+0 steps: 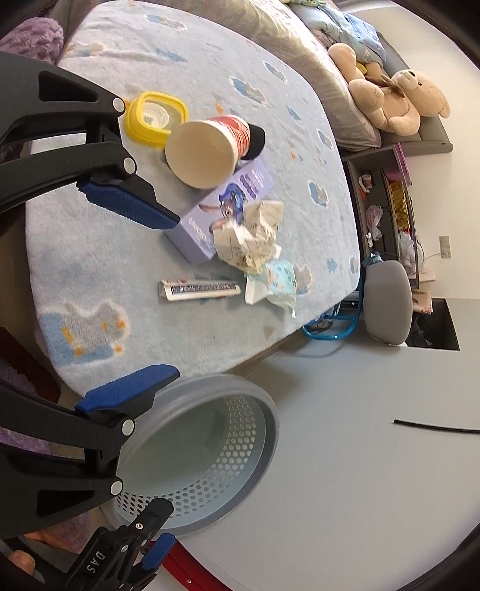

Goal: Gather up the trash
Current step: 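Move both tools back from the basket toward the table, then grasp the yellow plastic container rim with the left tool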

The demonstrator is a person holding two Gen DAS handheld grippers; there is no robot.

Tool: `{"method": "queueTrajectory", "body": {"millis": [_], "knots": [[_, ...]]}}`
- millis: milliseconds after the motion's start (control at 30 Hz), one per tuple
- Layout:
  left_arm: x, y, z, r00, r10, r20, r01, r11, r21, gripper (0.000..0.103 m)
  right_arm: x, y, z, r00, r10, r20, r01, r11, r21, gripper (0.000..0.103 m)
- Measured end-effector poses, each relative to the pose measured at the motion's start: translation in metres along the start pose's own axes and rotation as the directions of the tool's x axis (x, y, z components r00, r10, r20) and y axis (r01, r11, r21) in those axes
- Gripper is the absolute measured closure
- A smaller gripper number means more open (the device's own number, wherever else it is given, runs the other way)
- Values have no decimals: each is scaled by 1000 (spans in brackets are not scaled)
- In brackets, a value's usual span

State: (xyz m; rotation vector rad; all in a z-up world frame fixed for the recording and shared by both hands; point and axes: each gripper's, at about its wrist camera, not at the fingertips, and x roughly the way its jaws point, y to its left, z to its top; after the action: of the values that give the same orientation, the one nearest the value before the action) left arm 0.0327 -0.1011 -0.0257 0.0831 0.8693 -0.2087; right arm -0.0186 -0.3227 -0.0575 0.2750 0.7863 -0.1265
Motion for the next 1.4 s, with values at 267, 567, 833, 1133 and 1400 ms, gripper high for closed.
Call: {"method": "queueTrajectory", "body": {"millis": [267, 567, 833, 1133, 1400], "knots": [[-10, 70, -19, 995, 99, -18, -100, 992, -79, 30, -7, 60, -7, 995, 102, 7, -102, 993, -62, 6], [-10, 140, -44, 983, 178, -54, -185, 967, -175, 30, 0, 114, -24, 983, 183, -31, -186, 975, -125, 6], [7, 172, -51, 982, 161, -97, -179, 957, -226, 30, 16, 140, -37, 977, 194, -90, -206, 966, -157, 6], [34, 175, -39, 989, 109, -99, -128, 969, -211, 30, 27, 149, -38, 976, 186, -113, -202, 966, -161, 6], [56, 173, -34, 989, 78, -124, -101, 976, -192, 30, 41, 149, -38, 976, 172, -137, -192, 969, -153, 6]]}}
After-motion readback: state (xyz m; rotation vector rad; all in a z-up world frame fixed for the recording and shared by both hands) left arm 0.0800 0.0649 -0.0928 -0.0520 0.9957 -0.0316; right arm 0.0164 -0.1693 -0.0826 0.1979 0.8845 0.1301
